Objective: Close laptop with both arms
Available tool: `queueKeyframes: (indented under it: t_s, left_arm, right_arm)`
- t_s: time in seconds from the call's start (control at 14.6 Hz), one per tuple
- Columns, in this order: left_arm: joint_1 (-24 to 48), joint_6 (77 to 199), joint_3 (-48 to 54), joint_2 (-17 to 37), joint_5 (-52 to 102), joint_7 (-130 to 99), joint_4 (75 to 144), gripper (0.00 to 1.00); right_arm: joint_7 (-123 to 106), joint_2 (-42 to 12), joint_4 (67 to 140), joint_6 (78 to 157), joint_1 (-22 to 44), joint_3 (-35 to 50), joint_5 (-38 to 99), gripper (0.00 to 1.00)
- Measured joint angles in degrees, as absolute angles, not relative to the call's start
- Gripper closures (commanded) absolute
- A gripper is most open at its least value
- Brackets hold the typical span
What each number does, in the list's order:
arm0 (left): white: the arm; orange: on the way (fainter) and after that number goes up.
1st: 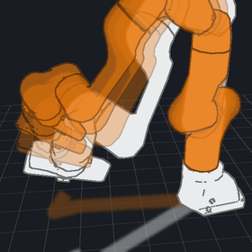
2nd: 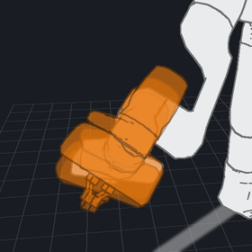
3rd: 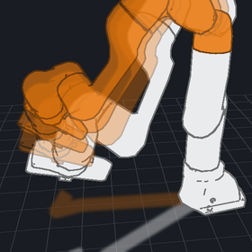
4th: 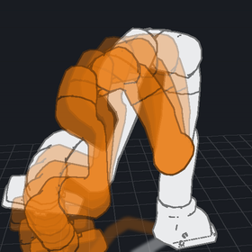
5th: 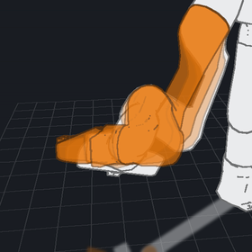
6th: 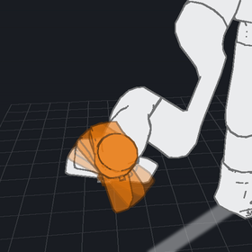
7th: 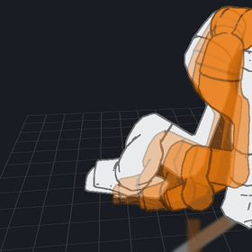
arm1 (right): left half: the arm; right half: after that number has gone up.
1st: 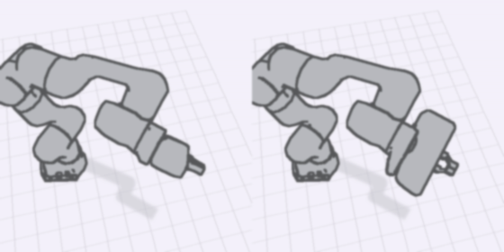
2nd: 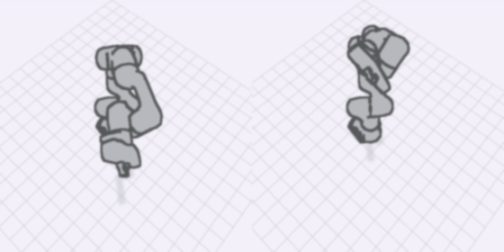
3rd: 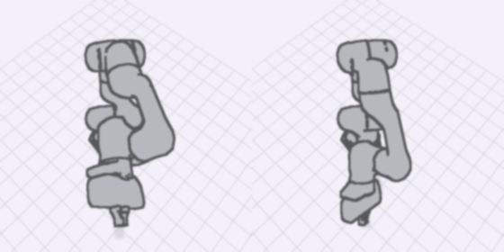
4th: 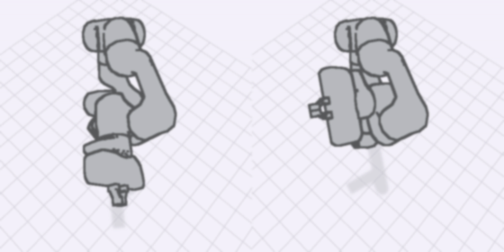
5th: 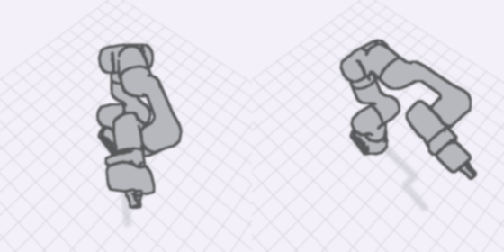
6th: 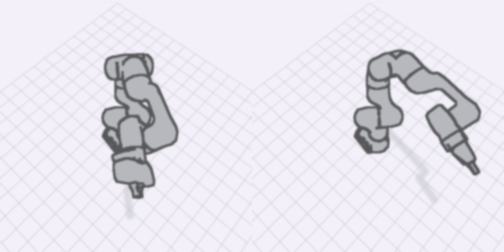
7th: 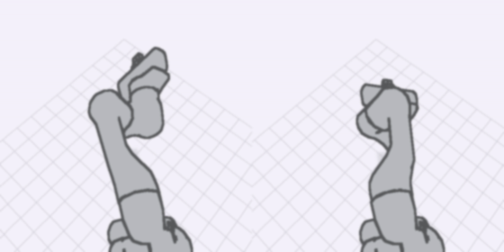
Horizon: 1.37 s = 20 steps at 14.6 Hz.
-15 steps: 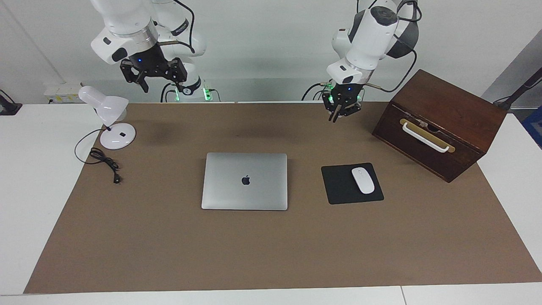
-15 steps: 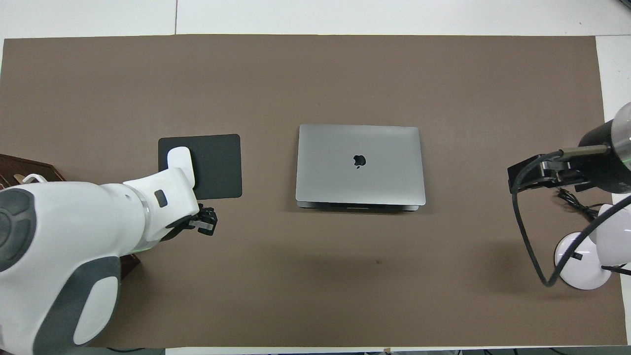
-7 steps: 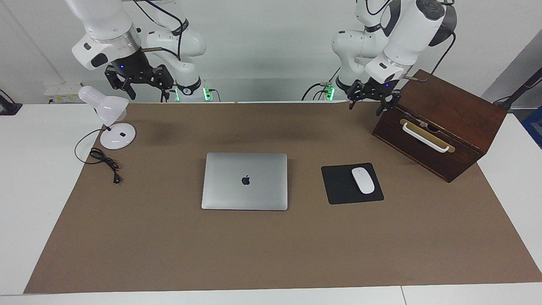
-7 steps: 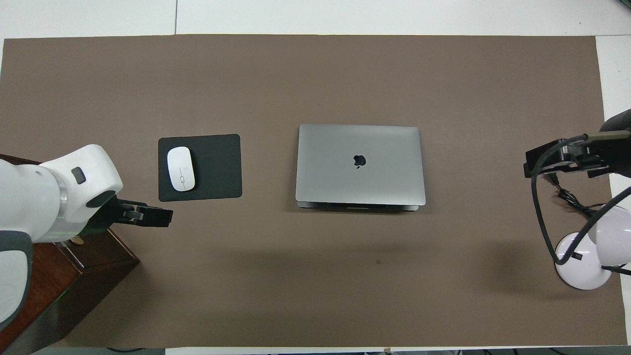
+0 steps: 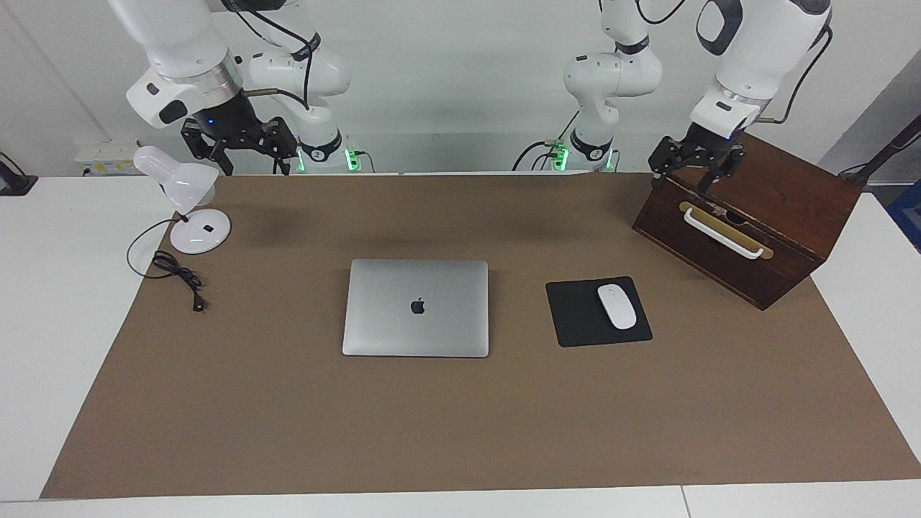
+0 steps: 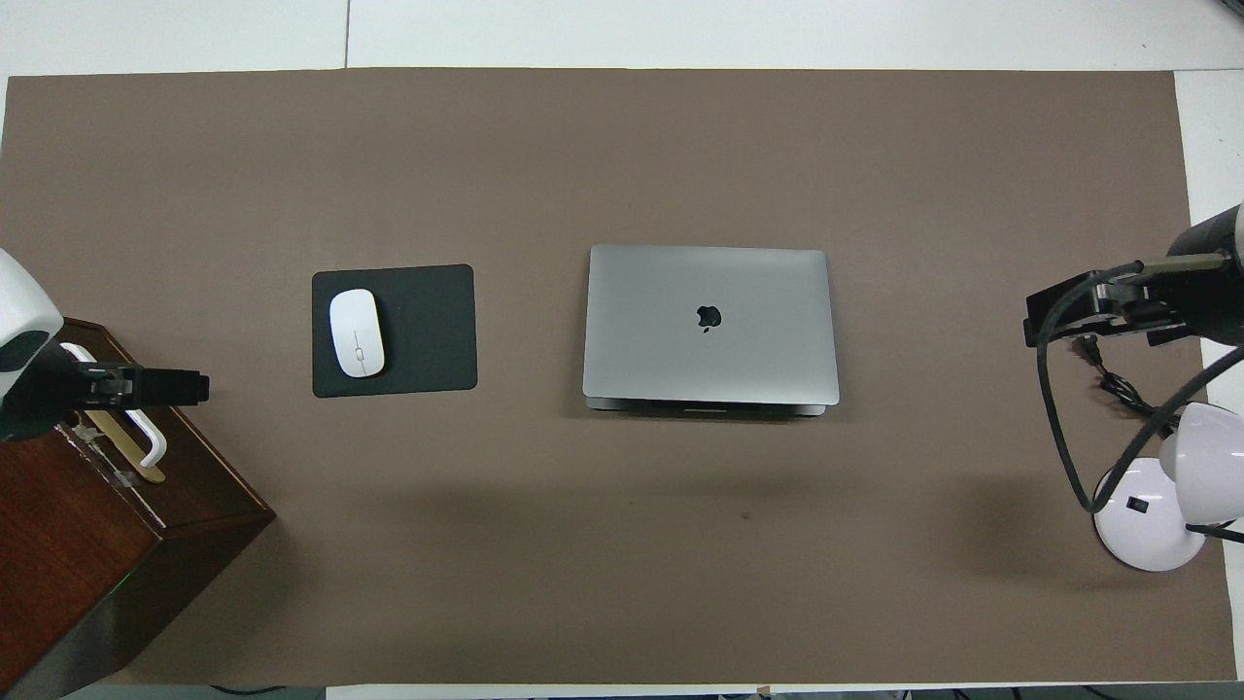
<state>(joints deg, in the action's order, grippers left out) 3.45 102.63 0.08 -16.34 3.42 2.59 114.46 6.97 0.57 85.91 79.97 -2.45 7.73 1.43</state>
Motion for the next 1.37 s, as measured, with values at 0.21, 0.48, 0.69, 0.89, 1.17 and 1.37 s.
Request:
queueKeyframes:
  t_s: [0.21,0.48,0.69,0.89,1.17,1.37]
  left_arm:
    - [3.0,100.4,0.1,-14.8,3.1,1.9,110.9,0.0]
    - [1.9,93.2,0.1,-8.4,2.9,1.9,100.8,0.0]
    - [1.9,91.2,0.2,-4.4,2.8,1.9,96.9,0.0]
    - [1.9,90.9,0.3,-3.4,2.8,1.9,96.9,0.0]
    - [1.9,90.8,0.3,-3.4,2.2,1.9,96.6,0.0]
    - [1.9,90.7,0.3,-3.4,1.9,1.9,96.5,0.0]
  right_arm:
    - [5.2,0.3,86.1,81.0,-2.5,6.5,1.4,0.0]
    - [-0.3,-1.7,86.1,83.0,-2.6,2.2,1.4,0.0]
    - [-0.7,-2.6,86.2,83.6,-2.5,1.7,1.4,0.0]
    - [-0.6,-3.1,86.3,84.6,-2.4,1.7,1.4,0.0]
    - [-0.6,-3.3,86.3,84.9,-2.4,1.7,1.4,0.0]
    - [-0.6,-3.3,86.3,84.9,-2.4,1.8,1.4,0.0]
